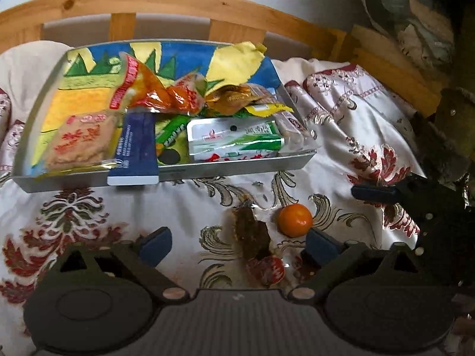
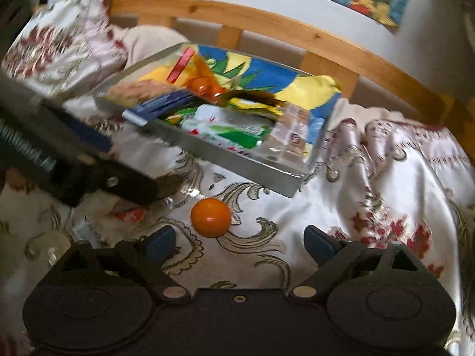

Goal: Organize snacks
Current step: 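Grasp the mandarin orange with the right gripper while the left grasps the brown stick packet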

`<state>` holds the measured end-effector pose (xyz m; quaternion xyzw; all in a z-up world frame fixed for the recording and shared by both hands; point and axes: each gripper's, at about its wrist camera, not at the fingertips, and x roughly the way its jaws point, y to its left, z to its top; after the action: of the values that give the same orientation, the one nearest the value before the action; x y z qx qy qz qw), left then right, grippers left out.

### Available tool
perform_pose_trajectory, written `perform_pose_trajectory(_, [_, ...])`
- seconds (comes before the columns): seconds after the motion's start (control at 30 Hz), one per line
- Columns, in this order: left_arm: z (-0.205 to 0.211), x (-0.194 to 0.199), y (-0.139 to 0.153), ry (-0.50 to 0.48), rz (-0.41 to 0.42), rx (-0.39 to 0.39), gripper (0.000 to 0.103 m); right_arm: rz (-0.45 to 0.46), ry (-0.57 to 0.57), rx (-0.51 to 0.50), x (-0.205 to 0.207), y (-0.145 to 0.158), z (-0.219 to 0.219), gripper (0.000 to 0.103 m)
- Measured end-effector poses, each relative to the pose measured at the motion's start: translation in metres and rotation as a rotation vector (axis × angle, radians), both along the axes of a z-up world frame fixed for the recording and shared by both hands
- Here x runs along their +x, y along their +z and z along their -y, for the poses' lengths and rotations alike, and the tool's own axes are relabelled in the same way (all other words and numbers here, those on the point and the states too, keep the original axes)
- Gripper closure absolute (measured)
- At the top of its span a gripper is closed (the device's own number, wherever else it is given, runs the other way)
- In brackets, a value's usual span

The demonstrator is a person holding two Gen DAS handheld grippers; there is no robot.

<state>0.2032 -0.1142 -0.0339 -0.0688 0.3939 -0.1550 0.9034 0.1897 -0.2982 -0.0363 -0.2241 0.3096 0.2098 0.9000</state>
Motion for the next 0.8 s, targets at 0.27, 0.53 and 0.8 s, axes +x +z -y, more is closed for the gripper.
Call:
perform_pose_trajectory(0.27, [0.009,0.014,-0.01,-0.047,-0.063,0.001,0.032,0.023,0.016,-0.018,0.01,-0.011,-0.006,0.025])
perform_pose_trajectory(0.53, [0.01,0.022,-0.013,-0.057,-0.096,0.004,0.057,0.059,0.081,-0.04,0.007,-0.017,-0.015,0.044])
perform_pose_trajectory(0.8, [0.005,0.022,-0.011,-0.052,-0.113,0.014,0.064,0.027,0.107,-0.025,0.008,-0.019,-0.019,0.067])
